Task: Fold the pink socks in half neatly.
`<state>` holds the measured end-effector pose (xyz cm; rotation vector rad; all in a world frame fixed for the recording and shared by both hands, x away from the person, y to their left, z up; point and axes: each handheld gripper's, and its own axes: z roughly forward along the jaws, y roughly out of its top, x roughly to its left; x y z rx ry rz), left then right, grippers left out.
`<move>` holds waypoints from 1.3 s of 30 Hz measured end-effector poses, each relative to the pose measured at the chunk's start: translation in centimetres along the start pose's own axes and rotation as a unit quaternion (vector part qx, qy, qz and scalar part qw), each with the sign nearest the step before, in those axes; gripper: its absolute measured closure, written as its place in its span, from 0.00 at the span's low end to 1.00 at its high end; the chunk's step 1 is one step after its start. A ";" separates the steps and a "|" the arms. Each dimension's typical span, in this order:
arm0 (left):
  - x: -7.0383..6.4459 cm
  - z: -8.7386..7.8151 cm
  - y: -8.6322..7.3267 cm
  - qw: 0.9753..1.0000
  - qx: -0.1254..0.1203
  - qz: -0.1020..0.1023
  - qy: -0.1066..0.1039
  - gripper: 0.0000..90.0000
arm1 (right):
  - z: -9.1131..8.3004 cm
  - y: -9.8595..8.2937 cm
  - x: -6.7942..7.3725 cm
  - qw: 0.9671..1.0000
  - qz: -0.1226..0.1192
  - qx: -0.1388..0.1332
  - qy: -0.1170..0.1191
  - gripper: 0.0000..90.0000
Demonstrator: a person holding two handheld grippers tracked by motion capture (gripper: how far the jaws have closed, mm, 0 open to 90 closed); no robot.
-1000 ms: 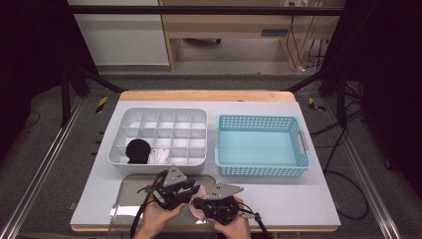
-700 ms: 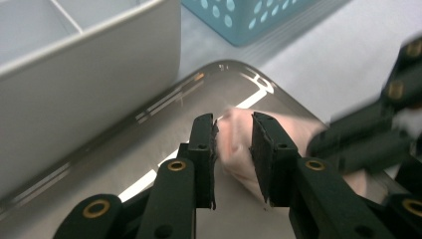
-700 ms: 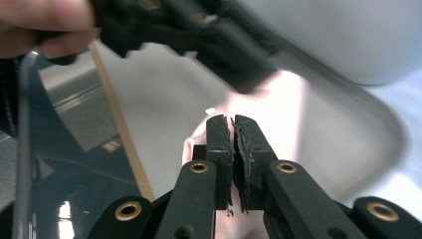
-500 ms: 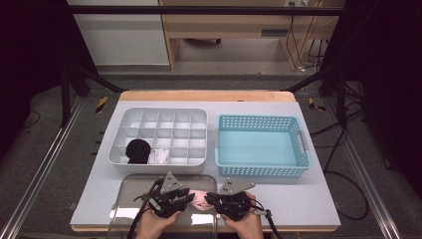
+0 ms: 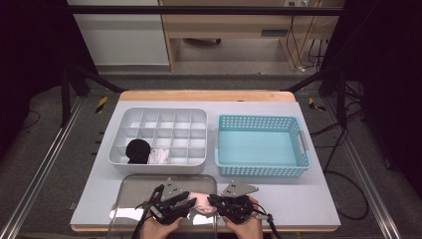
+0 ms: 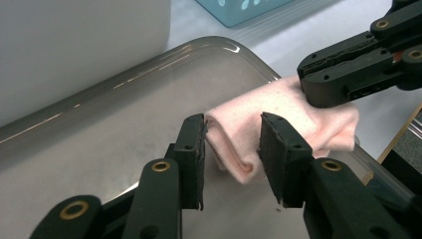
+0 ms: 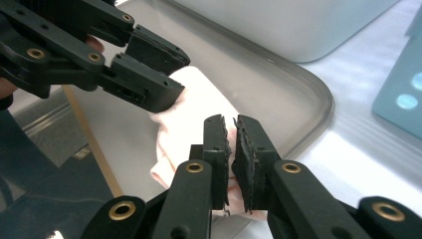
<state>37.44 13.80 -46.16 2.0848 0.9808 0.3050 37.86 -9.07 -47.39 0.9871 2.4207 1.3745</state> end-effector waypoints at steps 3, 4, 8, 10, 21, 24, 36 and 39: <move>-0.2 0.1 0.0 1.000 -0.001 0.000 0.003 0.64 | -0.4 0.0 -0.2 1.000 0.006 -0.009 -0.003 0.92; -0.2 0.1 0.0 1.000 -0.001 0.001 0.002 0.63 | -0.7 0.1 -0.2 1.000 0.003 -0.016 -0.005 0.92; -0.1 0.3 -0.1 1.000 -0.003 -0.005 0.000 0.58 | -1.4 0.0 -0.2 1.000 0.009 -0.020 0.008 0.92; 0.0 0.4 -0.1 1.000 0.000 -0.005 -0.003 0.54 | -0.9 -0.7 -0.3 1.000 0.007 -0.007 0.005 0.93; 0.3 1.7 -0.3 0.997 0.011 -0.028 -0.068 0.44 | -0.8 -0.9 -0.5 1.000 0.017 -0.010 -0.004 0.97; 0.3 1.9 -0.4 0.996 0.011 -0.031 -0.084 0.46 | -0.8 -0.9 -0.6 1.000 0.016 -0.009 -0.006 0.97; -0.4 1.6 -0.1 0.994 0.002 -0.036 -0.108 0.78 | -1.5 -0.7 -1.2 0.999 0.022 -0.023 -0.014 0.95; -0.4 0.9 0.3 0.993 -0.009 -0.036 -0.109 0.78 | -2.7 -0.6 -1.9 0.998 0.029 -0.048 -0.030 0.92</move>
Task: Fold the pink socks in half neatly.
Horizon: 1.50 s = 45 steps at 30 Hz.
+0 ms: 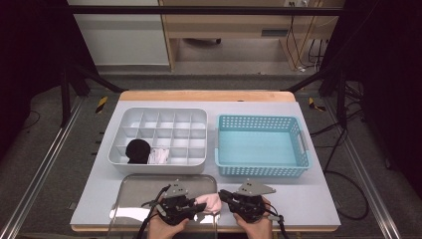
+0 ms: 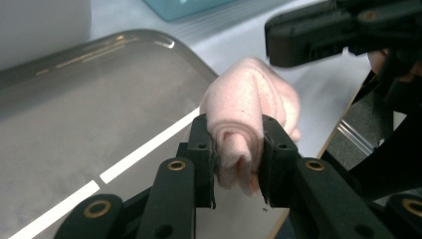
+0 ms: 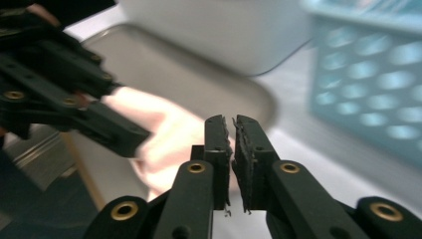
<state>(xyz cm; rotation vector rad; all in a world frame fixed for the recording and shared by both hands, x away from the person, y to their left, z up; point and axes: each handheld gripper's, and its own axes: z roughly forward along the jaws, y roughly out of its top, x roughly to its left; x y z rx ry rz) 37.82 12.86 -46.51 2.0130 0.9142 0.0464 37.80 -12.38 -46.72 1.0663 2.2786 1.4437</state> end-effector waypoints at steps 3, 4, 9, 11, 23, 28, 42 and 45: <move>0.2 -1.0 0.6 1.000 -0.011 -0.001 -0.001 0.78 | -1.1 0.1 -1.1 1.000 0.006 -0.009 -0.022 0.88; 0.3 -1.4 0.7 1.000 -0.015 -0.002 0.000 0.78 | -1.4 0.0 -1.4 0.999 0.007 -0.011 -0.032 0.87; 0.7 -3.1 1.7 0.999 -0.026 0.008 0.017 0.78 | -2.6 -0.2 -2.9 0.997 0.011 -0.004 -0.072 0.77; 0.9 -3.8 2.1 0.999 -0.033 0.013 0.026 0.78 | -2.9 -0.3 -3.3 0.996 0.014 0.004 -0.089 0.74; 2.5 -6.8 4.3 0.995 -0.072 0.006 0.066 0.78 | -4.5 -1.9 -4.9 0.989 0.035 0.001 -0.142 0.55; 3.5 -8.0 5.0 0.993 -0.083 0.001 0.082 0.78 | -5.2 -2.3 -5.3 0.987 0.045 -0.007 -0.151 0.53; 5.0 -10.3 7.2 0.987 -0.111 -0.001 0.120 0.78 | -5.6 -2.5 -5.6 0.985 0.047 -0.007 -0.165 0.48; 5.1 -10.5 7.8 0.986 -0.111 0.001 0.126 0.78 | -5.7 -2.6 -5.7 0.985 0.048 -0.007 -0.166 0.48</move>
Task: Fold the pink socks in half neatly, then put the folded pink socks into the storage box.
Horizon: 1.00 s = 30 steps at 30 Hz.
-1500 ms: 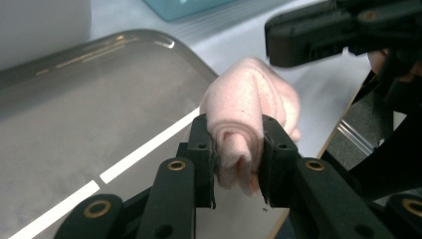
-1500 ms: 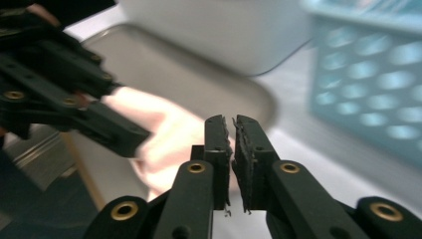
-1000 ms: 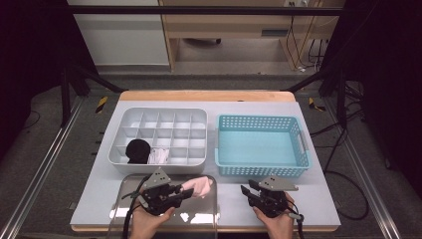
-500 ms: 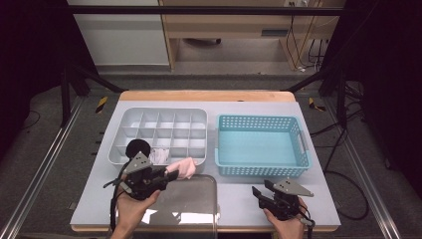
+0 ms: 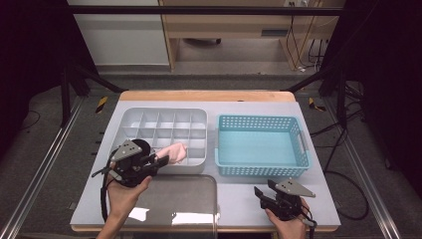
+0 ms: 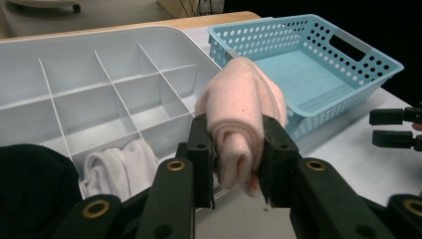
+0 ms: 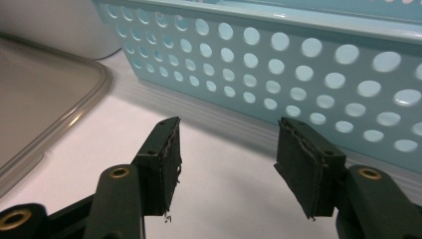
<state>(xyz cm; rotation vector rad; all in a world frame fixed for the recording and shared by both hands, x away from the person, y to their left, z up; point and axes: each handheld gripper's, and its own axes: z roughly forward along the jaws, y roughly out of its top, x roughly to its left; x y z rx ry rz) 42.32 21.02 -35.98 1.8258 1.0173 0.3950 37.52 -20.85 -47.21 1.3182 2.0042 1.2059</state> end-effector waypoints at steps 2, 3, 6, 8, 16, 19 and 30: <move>0.1 0.0 0.5 1.000 0.000 0.000 0.004 0.78 | -0.1 -0.1 -0.2 1.000 0.000 0.000 -0.002 0.48; 0.2 0.0 0.8 1.000 0.001 0.002 0.006 0.78 | -0.1 -0.1 -0.2 1.000 0.003 0.000 -0.002 0.47; 0.5 0.2 1.7 1.000 0.009 0.007 0.012 0.78 | -0.2 -0.1 -0.5 1.000 0.005 0.001 -0.006 0.47; 0.8 0.4 2.2 1.000 0.013 0.008 0.017 0.78 | -0.3 -0.1 -0.5 1.000 0.004 0.002 -0.006 0.47; 2.0 1.8 3.8 0.998 0.047 0.009 0.036 0.78 | 0.0 -0.2 -0.5 1.000 0.001 0.008 -0.002 0.47; 2.5 2.6 4.0 0.997 0.059 0.009 0.042 0.78 | 0.1 -0.3 -0.4 1.000 -0.002 0.012 0.000 0.47; 3.6 5.4 3.5 0.990 0.132 0.006 0.048 0.78 | 0.3 -0.5 -0.6 1.000 0.002 0.018 0.006 0.47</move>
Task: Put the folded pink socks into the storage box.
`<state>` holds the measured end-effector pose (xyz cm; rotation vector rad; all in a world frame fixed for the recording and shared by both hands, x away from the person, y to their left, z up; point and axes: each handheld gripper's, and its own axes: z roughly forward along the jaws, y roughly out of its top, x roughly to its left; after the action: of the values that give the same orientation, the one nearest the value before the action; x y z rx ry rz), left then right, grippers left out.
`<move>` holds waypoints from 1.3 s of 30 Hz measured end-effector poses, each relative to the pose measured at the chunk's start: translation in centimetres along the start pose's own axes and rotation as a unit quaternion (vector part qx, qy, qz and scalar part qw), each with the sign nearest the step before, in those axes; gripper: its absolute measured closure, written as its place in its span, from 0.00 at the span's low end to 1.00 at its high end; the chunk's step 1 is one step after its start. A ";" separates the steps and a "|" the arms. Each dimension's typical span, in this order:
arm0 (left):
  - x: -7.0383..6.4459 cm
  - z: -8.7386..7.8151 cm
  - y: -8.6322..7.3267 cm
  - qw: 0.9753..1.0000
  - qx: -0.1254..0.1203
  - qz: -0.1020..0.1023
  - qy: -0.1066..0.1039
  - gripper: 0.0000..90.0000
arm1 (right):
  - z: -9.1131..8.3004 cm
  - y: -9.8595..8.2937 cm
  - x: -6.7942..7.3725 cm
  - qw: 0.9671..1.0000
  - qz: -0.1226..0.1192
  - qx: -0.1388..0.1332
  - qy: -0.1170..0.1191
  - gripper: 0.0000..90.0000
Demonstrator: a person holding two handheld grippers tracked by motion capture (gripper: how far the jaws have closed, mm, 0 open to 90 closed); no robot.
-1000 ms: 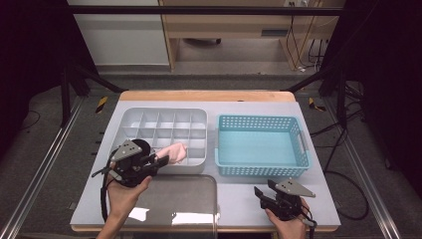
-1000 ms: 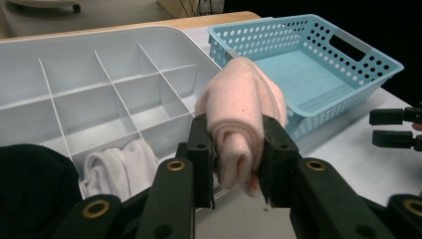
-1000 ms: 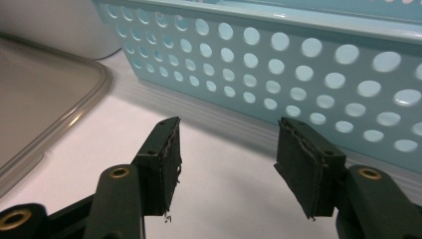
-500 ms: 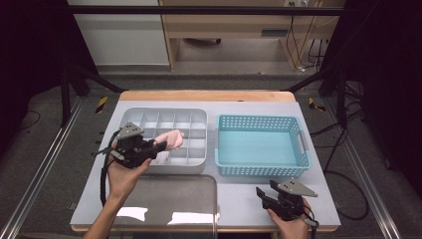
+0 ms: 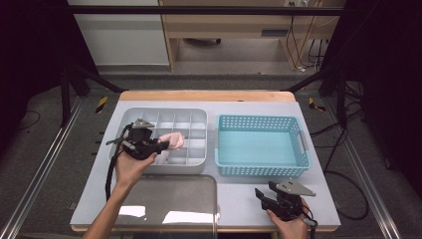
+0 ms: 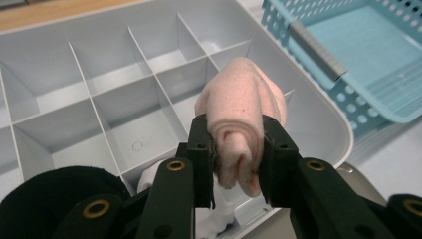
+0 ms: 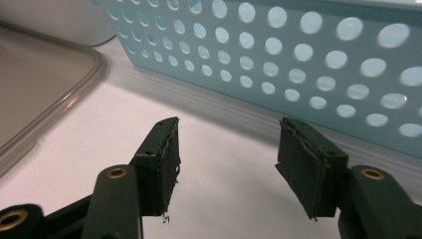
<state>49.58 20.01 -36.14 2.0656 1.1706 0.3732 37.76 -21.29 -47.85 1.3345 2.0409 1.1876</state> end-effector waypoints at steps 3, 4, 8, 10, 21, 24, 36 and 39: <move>0.0 0.7 -0.1 1.000 0.020 0.004 0.005 0.78 | 0.1 -0.1 0.0 1.000 -0.001 0.003 0.002 0.47; 0.0 1.0 -0.1 1.000 0.024 0.005 0.006 0.78 | 0.1 -0.1 0.0 1.000 -0.001 0.003 0.002 0.47; 0.0 2.0 -0.4 0.999 0.043 0.003 0.007 0.78 | 0.2 -0.1 0.0 1.000 0.001 0.005 0.002 0.46; -0.1 2.4 -0.5 0.999 0.052 0.008 0.006 0.78 | 0.2 -0.1 0.0 1.000 0.000 0.005 0.003 0.46; -0.4 2.6 -0.6 0.995 0.092 0.032 -0.012 0.78 | 0.5 -0.2 -0.1 1.000 0.000 0.011 0.004 0.46; -0.7 2.4 -0.6 0.994 0.102 0.039 -0.024 0.78 | 0.6 -0.2 0.0 1.000 0.001 0.013 0.005 0.46; -1.0 5.3 -0.9 0.991 0.128 0.028 -0.021 0.78 | 0.7 -0.3 -0.1 1.000 0.000 0.016 0.006 0.45; -1.0 5.2 -1.0 0.993 0.112 0.027 -0.019 0.69 | 0.7 -0.2 0.0 1.000 0.001 0.017 0.008 0.45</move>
<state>51.30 17.16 -40.37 2.2914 1.1814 0.2345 38.17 -20.98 -48.45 1.3488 2.0797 1.1720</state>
